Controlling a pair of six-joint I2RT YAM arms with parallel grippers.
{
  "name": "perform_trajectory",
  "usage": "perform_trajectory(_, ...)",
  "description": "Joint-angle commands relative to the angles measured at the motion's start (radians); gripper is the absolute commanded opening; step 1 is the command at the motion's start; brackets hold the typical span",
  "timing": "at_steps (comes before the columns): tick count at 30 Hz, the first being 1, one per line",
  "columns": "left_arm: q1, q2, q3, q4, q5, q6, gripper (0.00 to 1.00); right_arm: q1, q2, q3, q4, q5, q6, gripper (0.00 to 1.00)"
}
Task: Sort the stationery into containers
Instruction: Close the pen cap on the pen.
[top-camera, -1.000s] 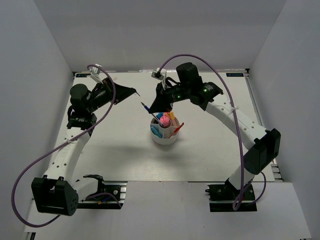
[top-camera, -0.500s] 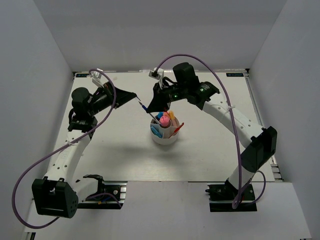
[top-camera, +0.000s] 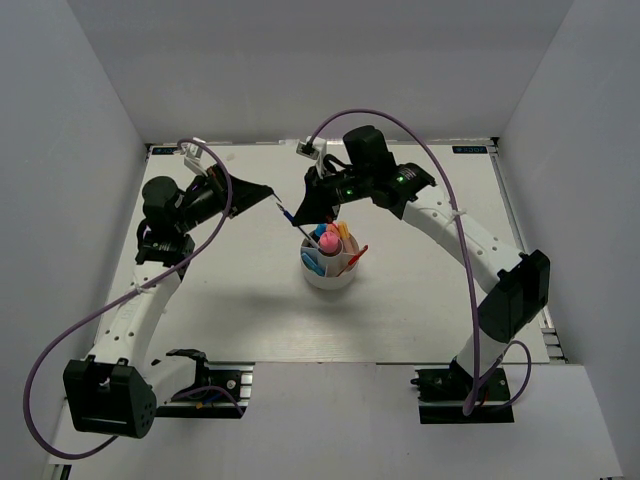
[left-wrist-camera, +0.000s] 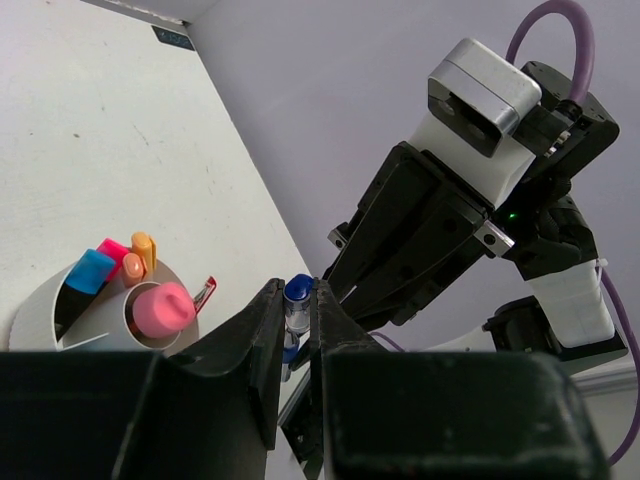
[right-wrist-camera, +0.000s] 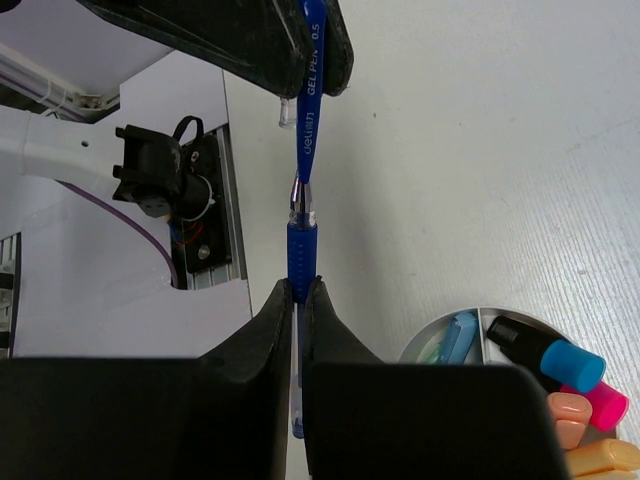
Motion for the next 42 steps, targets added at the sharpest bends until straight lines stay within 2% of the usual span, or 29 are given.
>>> perform_trajectory(1,-0.005,-0.024,-0.01,0.023,0.013,0.003,0.0,0.0,0.004,0.056,0.037,0.003,0.009,0.0)
perform_trajectory(22,-0.015,-0.017,-0.02,0.035,0.004,0.02,0.0,0.002,0.002,0.041,0.031,-0.001,0.003,0.0)
perform_trajectory(30,-0.002,0.003,-0.01,0.072,0.001,-0.033,0.0,-0.003,-0.021,0.019,0.023,0.009,-0.008,0.0)
perform_trajectory(42,-0.002,-0.003,-0.01,0.068,0.011,-0.033,0.0,-0.001,-0.012,0.026,0.028,0.009,-0.011,0.0)
